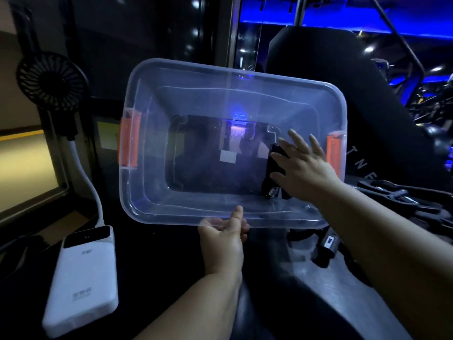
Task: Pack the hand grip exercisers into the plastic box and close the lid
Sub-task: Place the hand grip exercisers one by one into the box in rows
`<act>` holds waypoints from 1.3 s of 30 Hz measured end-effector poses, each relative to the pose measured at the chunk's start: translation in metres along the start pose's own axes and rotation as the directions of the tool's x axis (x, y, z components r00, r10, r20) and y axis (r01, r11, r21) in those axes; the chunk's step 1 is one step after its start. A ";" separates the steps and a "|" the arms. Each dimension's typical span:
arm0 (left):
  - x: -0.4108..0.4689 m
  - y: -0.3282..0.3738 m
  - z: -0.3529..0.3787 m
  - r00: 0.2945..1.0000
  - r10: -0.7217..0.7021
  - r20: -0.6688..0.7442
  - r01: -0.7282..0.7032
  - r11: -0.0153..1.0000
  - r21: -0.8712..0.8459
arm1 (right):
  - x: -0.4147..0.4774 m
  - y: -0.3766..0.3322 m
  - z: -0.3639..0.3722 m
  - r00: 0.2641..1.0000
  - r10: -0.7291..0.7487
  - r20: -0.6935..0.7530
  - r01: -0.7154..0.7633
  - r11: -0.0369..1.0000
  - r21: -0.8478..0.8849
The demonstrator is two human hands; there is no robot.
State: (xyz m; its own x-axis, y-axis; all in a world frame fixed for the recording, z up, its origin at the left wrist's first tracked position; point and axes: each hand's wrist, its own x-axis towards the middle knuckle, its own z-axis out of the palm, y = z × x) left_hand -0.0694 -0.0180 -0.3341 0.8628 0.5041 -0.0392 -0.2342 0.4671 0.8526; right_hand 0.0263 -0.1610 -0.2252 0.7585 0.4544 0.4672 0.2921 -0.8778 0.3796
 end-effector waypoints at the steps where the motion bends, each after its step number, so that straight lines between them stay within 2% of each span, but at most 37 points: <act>1: 0.000 0.000 0.000 1.000 0.002 -0.003 -0.002 1.000 0.008 | -0.010 0.003 -0.007 0.994 0.020 -0.104 -0.012 0.997 0.079; 2: -0.001 0.000 0.001 1.000 0.008 -0.005 -0.007 1.000 0.020 | -0.021 0.006 -0.013 0.974 0.043 -0.224 -0.009 0.989 0.149; 4: -0.001 0.001 0.001 1.000 0.025 -0.001 -0.024 0.999 0.034 | -0.045 0.014 -0.019 0.884 0.110 -0.454 -0.005 0.974 0.226; 6: -0.002 0.001 0.001 0.999 0.031 0.014 -0.032 0.999 0.024 | -0.071 0.019 -0.019 0.811 0.226 -0.540 -0.066 0.952 0.299; 9: -0.002 0.002 0.000 1.000 0.022 0.020 -0.022 1.000 0.021 | -0.108 0.029 -0.008 0.772 0.453 -0.446 -0.228 0.852 0.471; 11: -0.003 0.002 -0.001 1.000 0.019 0.019 -0.020 0.999 0.025 | -0.126 0.040 0.005 0.760 0.584 -0.285 -0.351 0.738 0.576; 13: -0.004 0.003 0.000 1.000 0.017 0.017 -0.017 1.000 0.020 | -0.137 0.053 0.017 0.766 0.633 -0.112 -0.442 0.645 0.623; 17: -0.005 0.004 0.001 1.000 0.021 0.015 -0.021 1.000 0.017 | -0.146 0.060 0.027 0.777 0.625 0.077 -0.536 0.593 0.601; 22: -0.005 0.003 0.001 0.999 0.029 0.015 -0.029 0.999 0.041 | -0.143 0.056 0.033 0.812 0.548 0.202 -0.580 0.720 0.381; 24: -0.004 0.002 0.000 0.999 0.031 0.015 -0.031 0.998 0.045 | -0.142 0.054 0.036 0.836 0.490 0.247 -0.547 0.780 0.304; 27: -0.004 0.001 0.000 0.999 0.034 0.016 -0.035 0.998 0.056 | -0.144 0.050 0.040 0.867 0.374 0.330 -0.466 0.843 0.268; 31: -0.003 0.001 -0.001 0.999 0.034 0.014 -0.035 0.998 0.060 | -0.146 0.047 0.042 0.846 0.298 0.442 -0.434 0.866 0.248; 35: -0.003 0.000 -0.001 0.999 0.034 0.011 -0.034 0.997 0.063 | -0.146 0.045 0.040 0.842 0.247 0.480 -0.399 0.884 0.245; 39: -0.002 -0.001 -0.002 0.999 0.038 0.013 -0.038 0.997 0.063 | -0.146 0.040 0.037 0.884 0.196 0.425 -0.346 0.886 0.310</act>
State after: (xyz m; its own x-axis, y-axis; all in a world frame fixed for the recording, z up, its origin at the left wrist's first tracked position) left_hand -0.0723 -0.0180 -0.3355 0.8591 0.5119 -0.0004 -0.2384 0.4007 0.8846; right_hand -0.0516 -0.2680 -0.3080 0.9752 0.1648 0.1480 0.1769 -0.9816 -0.0724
